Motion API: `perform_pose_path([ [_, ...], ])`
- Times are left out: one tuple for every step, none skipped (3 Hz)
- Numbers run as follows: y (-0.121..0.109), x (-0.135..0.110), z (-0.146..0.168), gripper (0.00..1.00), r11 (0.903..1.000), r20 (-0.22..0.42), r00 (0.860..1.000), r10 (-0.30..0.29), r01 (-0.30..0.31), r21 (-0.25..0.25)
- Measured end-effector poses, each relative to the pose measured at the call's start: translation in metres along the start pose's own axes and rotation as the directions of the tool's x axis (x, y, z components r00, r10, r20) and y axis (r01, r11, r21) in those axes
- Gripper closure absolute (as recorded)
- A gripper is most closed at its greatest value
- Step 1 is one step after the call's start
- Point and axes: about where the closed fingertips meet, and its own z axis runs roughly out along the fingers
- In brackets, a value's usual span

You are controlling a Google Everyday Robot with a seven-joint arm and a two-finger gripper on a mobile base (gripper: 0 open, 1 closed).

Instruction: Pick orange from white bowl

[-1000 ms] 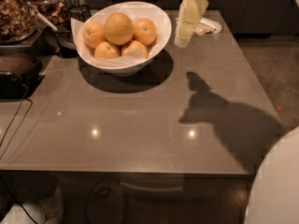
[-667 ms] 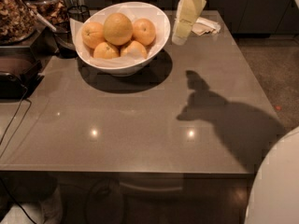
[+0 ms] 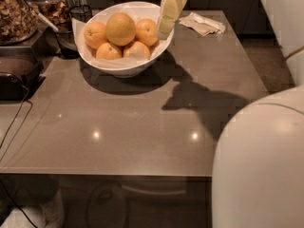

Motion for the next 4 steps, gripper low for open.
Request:
perform_pose_path([
  [-0.014, -0.026, 0.023, 0.0, 0.9989, 0.002, 0.999, -0.048, 0.048, 0.002],
  [-0.019, -0.031, 0.033, 0.0, 0.9988, 0.0, 0.999, -0.048, 0.048, 0.001],
  [-0.024, -0.046, 0.055, 0.0, 0.9972, 0.008, 0.998, -0.069, 0.07, -0.028],
  [-0.031, -0.055, 0.07, 0.01, 0.9967, 0.019, 0.997, -0.07, 0.071, -0.04],
])
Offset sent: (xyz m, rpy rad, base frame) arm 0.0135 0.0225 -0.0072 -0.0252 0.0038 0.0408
